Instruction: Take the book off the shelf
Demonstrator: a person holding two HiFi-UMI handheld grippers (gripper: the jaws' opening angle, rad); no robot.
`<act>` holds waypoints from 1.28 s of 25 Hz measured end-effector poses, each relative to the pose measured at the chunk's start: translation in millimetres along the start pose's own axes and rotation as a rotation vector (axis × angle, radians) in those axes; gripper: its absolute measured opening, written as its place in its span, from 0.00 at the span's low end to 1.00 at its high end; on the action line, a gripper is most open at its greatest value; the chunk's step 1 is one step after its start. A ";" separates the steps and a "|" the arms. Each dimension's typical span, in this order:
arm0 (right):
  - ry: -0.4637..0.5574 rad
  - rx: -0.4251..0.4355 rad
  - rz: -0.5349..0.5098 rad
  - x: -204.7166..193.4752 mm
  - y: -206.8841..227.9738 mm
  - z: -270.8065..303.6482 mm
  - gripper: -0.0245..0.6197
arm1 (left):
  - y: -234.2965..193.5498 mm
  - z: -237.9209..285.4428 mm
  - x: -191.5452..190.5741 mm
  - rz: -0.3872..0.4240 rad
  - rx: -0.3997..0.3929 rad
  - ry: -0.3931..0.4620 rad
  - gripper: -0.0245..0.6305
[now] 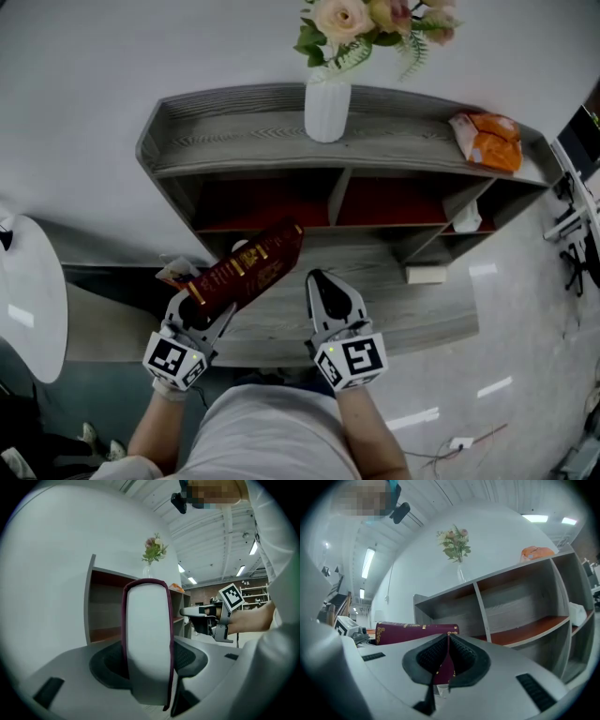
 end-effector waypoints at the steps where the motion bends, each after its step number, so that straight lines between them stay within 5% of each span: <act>1: -0.002 -0.009 0.002 -0.7 2.5 -1.4 0.07 | 1.8 3.4 -1.3 0.000 -0.010 -0.005 0.40; 18: -0.012 -0.296 0.043 -10.0 74.5 -79.9 0.07 | 73.8 105.1 7.7 0.029 -0.318 -0.047 0.39; 32: -0.007 -0.401 0.042 -5.5 103.4 -116.2 0.07 | 103.6 148.9 35.1 0.024 -0.415 -0.018 0.39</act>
Point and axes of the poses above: the fingertips, and each gripper's own axes: z forward along the fingers, y to its right, x out of its top, the point moved 6 cm from there along -z, backward along the fingers, and after that the axes turned 8 degrees about -y, right-handed, at the moved point
